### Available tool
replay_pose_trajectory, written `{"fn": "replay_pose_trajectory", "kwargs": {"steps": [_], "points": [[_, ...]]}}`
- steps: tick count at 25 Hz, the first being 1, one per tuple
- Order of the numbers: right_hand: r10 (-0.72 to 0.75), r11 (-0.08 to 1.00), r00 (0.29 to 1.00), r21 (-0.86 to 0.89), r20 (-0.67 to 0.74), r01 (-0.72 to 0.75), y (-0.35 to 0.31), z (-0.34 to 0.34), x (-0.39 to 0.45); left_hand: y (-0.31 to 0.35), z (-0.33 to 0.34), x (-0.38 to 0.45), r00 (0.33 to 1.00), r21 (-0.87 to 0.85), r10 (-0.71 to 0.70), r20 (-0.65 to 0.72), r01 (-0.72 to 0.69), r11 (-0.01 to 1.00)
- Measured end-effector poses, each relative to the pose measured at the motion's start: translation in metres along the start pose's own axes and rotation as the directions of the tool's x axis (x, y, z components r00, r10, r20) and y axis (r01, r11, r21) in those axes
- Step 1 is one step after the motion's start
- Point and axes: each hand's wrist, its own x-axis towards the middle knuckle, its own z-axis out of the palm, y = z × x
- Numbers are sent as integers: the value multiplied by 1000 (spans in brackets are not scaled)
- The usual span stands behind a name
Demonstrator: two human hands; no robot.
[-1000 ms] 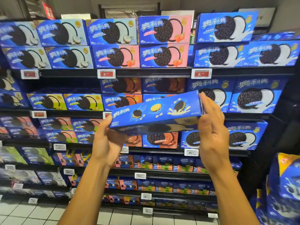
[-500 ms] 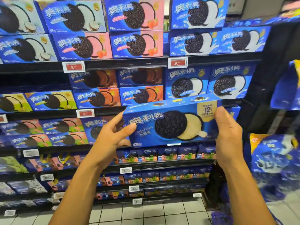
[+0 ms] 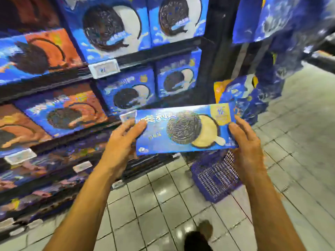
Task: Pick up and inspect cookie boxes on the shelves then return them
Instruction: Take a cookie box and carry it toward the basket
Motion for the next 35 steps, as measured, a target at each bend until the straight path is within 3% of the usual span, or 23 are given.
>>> {"fn": "replay_pose_trajectory", "kwargs": {"steps": [3,8,14,21,23,26,28,30,33,35], "points": [[142,990,984,29,-111,-140,44,-72,6,-54,57,33,978,83,-168,121,159,984],[379,925,874,127,-304,-357,120,-172,3,-150,152,85,857,223,-425,292,371,901],[611,774,639,180,-468,-608,257,-256,-7,-292,244,144,790,408,-582,194,474,780],[715,599,362,258,-598,-758,450,-268,13,-479,299,227,744,637,-634,210,388,666],[734,565,330,264,-594,-781,505,-273,27,-539,310,261,744,724,-620,248,284,629],[773,488,280,252,-569,-836,583,-286,57,-629,321,311,746,871,-572,340,-20,491],[800,481,259,322,-541,-815,632,-295,82,-682,330,338,746,906,-575,337,-90,414],[825,456,184,437,-534,-775,675,-297,104,-730,334,360,693,920,-651,310,-46,389],[832,380,54,495,-553,-781,732,-296,115,-785,334,370,539,914,-807,240,156,375],[850,298,-45,550,-525,-780,770,-297,116,-815,332,372,520,921,-838,164,223,318]]}}
